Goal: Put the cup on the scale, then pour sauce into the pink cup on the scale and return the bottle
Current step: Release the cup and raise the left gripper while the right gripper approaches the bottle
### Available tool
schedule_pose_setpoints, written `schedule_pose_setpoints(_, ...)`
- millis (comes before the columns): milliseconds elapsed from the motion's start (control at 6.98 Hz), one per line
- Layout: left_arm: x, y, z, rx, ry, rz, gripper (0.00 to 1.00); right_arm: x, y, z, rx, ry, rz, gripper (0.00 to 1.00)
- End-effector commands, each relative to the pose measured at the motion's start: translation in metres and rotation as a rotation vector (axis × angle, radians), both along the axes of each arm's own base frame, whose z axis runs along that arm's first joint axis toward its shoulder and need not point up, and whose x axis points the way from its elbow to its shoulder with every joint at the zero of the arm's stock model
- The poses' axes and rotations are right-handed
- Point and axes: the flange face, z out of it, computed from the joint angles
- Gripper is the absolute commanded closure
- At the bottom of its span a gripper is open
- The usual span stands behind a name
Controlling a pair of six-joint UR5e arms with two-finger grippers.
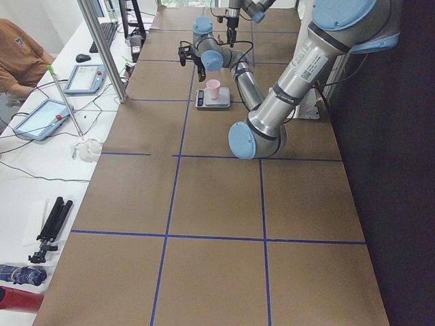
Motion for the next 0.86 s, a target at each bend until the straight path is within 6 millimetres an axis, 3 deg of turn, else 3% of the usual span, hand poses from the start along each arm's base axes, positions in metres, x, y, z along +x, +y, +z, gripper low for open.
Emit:
schedule_pose_setpoints(0,-0.027,-0.018,0.030,0.039,-0.041,-0.015,0.45,-0.051,0.035,-0.014,0.076,0.044,0.172,0.00)
schedule_pose_setpoints(143,-0.043,-0.021,0.052,0.060,-0.069,-0.014,0.45,-0.061,0.041,-0.015,0.133,0.066,0.245,0.00)
schedule_pose_setpoints(287,-0.061,-0.025,0.063,0.101,-0.088,-0.012,0.45,-0.072,0.048,-0.011,0.146,0.099,0.318,0.00)
schedule_pose_setpoints(573,-0.068,-0.028,0.071,0.095,-0.099,-0.023,0.45,-0.082,0.053,-0.025,0.223,0.109,0.475,0.01)
schedule_pose_setpoints(717,-0.074,-0.030,0.089,0.111,-0.125,-0.008,0.45,-0.083,0.054,-0.022,0.252,0.127,0.513,0.01)
